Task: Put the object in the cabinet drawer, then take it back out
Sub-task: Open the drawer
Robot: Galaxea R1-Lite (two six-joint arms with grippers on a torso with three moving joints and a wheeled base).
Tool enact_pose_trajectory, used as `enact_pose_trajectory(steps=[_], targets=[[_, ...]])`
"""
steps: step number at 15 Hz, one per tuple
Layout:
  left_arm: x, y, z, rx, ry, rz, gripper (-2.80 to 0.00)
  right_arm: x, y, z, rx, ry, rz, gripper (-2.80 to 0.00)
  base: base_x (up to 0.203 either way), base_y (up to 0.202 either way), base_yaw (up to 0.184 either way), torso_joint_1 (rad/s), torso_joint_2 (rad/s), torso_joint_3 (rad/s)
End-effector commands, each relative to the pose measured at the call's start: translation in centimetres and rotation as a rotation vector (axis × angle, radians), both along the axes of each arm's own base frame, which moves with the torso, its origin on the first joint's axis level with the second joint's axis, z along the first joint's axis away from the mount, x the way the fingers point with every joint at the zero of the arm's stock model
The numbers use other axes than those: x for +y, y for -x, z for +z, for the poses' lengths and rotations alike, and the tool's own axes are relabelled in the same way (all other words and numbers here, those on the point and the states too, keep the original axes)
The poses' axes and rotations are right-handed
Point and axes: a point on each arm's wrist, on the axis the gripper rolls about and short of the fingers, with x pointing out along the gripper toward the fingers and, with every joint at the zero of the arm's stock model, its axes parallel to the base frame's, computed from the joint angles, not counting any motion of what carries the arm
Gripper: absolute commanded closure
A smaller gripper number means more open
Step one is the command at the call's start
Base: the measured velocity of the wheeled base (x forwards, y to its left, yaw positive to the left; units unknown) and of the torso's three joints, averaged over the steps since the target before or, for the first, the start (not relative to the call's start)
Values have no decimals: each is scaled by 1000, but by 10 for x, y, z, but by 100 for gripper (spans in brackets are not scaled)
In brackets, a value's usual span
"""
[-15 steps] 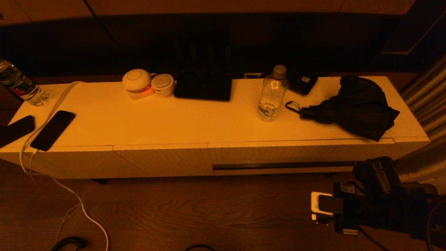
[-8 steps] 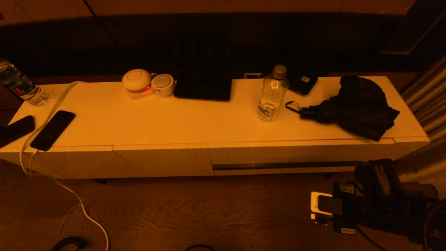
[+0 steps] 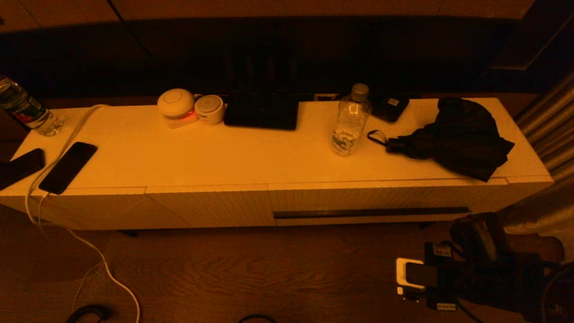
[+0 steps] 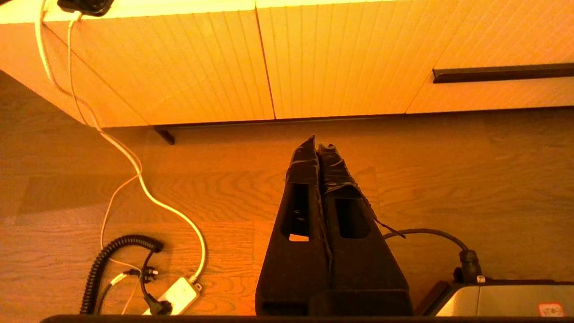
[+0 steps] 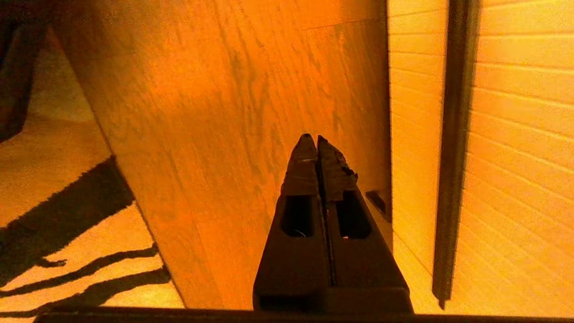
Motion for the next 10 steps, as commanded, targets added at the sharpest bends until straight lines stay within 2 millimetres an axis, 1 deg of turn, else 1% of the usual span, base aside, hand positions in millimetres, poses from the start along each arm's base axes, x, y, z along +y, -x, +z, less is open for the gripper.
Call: enact_pose_trajectory(steps=[1,3,5,6,8,9,10], targets=[[0,0,0,2,0,0,0,2,1,-8,14,12,12,0,0,0,0,0,0,0],[0,0,0,0,0,0,0,5,-4,-21,7,13,15,0,0,0,0,0,0,0],[0,0,0,0,0,0,0,9,-8,-31,-44,-3,23,0,0,0,0,0,0,0],[0,0,0,0,0,0,0,9,-8,-33,-58,-7,24,0,0,0,0,0,0,0],[0,0,0,0,0,0,0,8,-8,-31,-77,-2,34,0,0,0,0,0,0,0],[0,0,0,0,0,0,0,7,-8,-30,-79,11,45,-280,0,0,0,0,0,0],[0,0,0,0,0,0,0,6,-8,-30,-84,22,42,-280,0,0,0,0,0,0]])
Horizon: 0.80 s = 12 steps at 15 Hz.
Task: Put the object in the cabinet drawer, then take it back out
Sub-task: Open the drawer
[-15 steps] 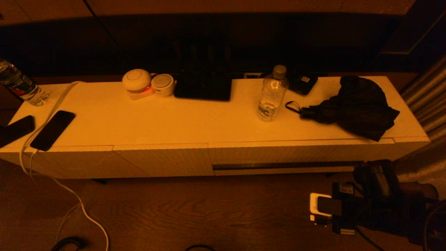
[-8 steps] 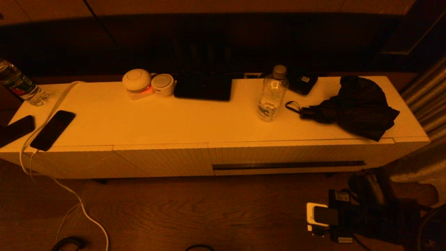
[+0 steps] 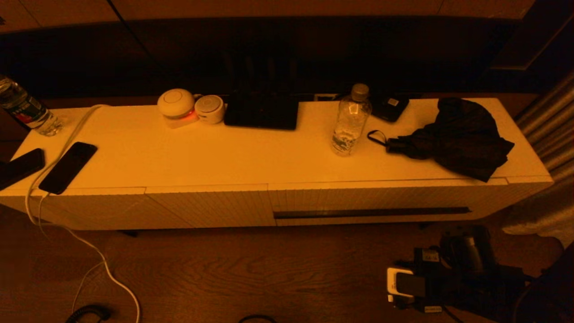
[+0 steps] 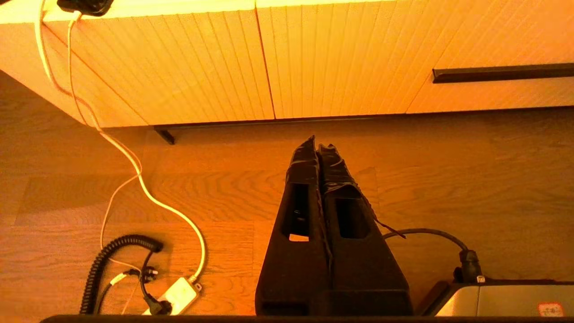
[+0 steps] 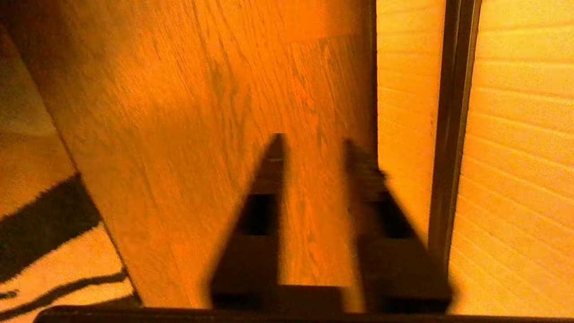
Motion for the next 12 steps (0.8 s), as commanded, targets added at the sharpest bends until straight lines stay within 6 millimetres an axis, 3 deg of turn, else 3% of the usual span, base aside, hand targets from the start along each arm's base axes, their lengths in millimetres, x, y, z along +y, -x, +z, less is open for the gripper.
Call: enact_pose_trajectory(steps=[1,6,12], targets=[[0,0,0,0,0,0,0,-1,-1,0,-4,7,1,-280,0,0,0,0,0,0],[0,0,0,0,0,0,0,-15,-1,-5,35,134,58,-280,0,0,0,0,0,0],[0,0,0,0,0,0,0,-11,-23,-18,66,124,79,-280,0,0,0,0,0,0]])
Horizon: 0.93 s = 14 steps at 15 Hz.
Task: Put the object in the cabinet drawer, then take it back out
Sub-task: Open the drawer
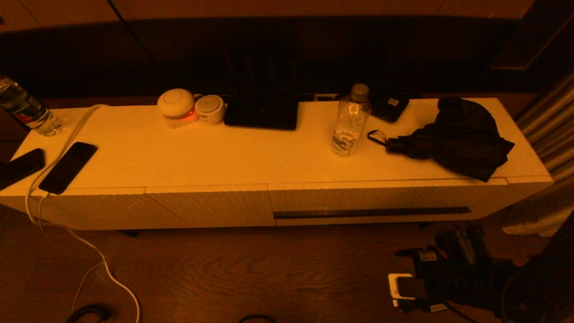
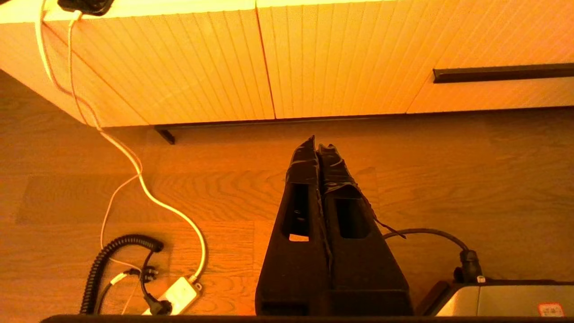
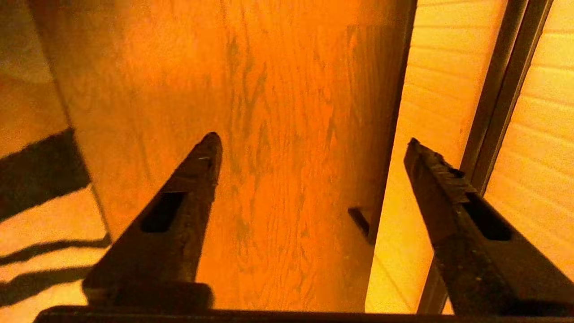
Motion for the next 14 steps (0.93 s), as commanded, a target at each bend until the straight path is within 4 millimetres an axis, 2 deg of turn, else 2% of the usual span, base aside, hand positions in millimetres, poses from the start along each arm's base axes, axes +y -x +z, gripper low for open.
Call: enact_pose_trajectory(steps=[1,7,14], targets=[[0,0,0,0,0,0,0,2,-10,-6,3,-3,9,-280,0,0,0,0,0,0],[0,0,0,0,0,0,0,-1,-30,-15,-24,-16,-6,-280,0,0,0,0,0,0],[0,0,0,0,0,0,0,-4,-53,-11,-92,-38,-10,-280,0,0,0,0,0,0]])
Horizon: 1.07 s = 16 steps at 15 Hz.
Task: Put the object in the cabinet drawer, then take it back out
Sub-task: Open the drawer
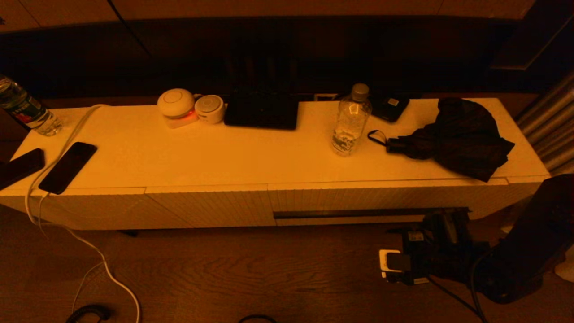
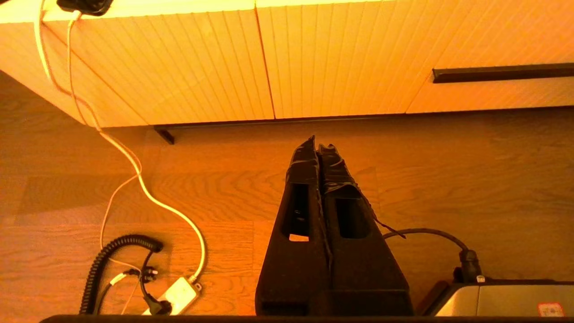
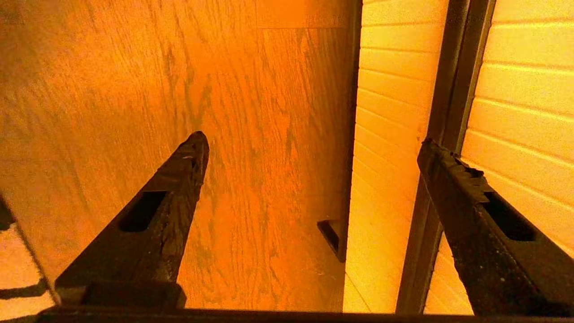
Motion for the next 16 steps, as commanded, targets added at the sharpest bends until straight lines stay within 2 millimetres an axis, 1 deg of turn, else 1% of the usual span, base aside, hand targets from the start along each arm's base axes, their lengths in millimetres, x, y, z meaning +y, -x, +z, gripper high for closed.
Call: enact_pose_trajectory(steps=[1,4,6,10,14,16], targets=[[0,0,0,0,0,0,0,0,-5,-5,-2,7,4,-280,0,0,0,0,0,0],[0,0,0,0,0,0,0,0,-16,-11,-24,16,7,-280,0,0,0,0,0,0],[0,0,0,0,0,0,0,0,-24,-12,-40,14,3,-280,0,0,0,0,0,0],[0,0,0,0,0,0,0,-3,-31,-13,-49,14,-5,-280,0,0,0,0,0,0],[0,0,0,0,0,0,0,-7,-46,-9,-85,9,-19,-280,0,0,0,0,0,0],[0,0,0,0,0,0,0,-9,-49,-5,-103,11,-21,-280,0,0,0,0,0,0]])
